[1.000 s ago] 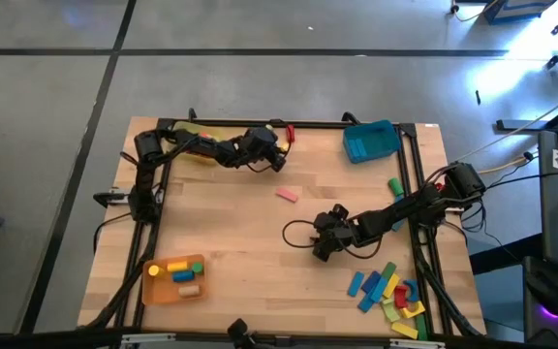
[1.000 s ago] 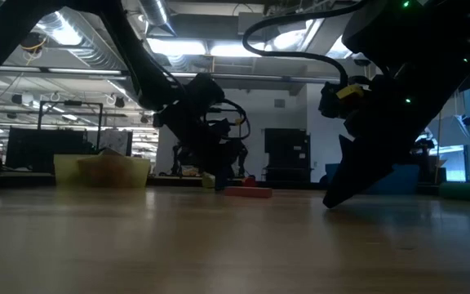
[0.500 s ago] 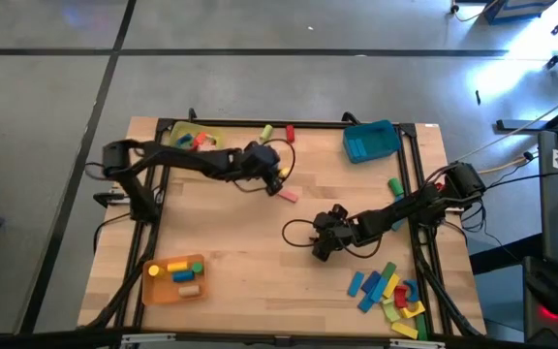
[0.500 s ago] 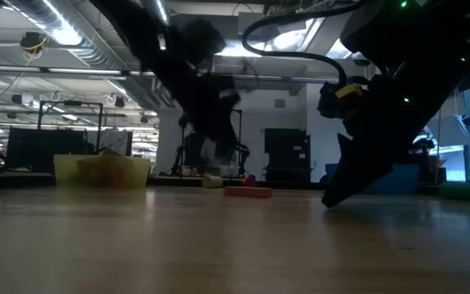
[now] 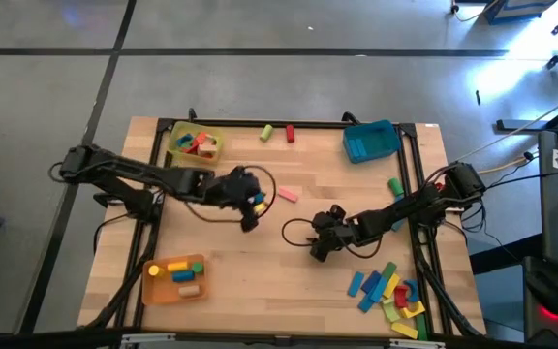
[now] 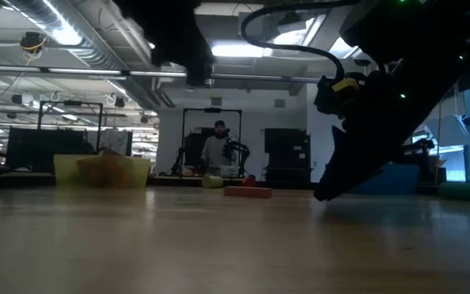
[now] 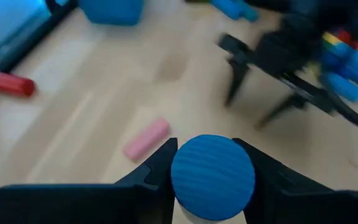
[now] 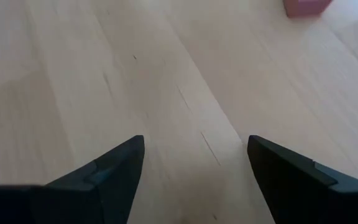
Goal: Sort blocks by size
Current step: Put the blue cylindrical block into the light orange bin
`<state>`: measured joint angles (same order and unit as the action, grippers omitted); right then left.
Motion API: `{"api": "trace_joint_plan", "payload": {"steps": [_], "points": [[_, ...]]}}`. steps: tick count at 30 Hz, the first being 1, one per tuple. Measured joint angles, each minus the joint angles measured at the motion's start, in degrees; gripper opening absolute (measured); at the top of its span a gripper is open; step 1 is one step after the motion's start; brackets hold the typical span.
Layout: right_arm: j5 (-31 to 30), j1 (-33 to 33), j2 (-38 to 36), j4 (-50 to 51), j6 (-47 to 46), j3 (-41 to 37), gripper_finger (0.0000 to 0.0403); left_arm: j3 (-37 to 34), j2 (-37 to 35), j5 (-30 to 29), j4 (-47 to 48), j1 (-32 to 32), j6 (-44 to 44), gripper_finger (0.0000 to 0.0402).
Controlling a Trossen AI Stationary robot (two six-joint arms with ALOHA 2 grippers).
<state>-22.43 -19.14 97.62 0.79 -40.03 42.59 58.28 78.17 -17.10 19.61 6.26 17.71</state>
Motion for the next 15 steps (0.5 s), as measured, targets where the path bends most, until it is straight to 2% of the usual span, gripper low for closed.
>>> {"api": "trace_joint_plan", "payload": {"steps": [9, 15], "points": [[-0.51, 0.00, 0.00, -9.74, 6.49, 0.00, 0.0289, 0.00, -1.31, -0.44, 16.67, 12.73, 14.52, 0.0113], [-0.50, 0.02, 0.00, -20.11, 15.03, 0.00, 0.0289, 0.00, -1.27, -6.61, 27.76, 22.79, 30.49, 0.0117]]}}
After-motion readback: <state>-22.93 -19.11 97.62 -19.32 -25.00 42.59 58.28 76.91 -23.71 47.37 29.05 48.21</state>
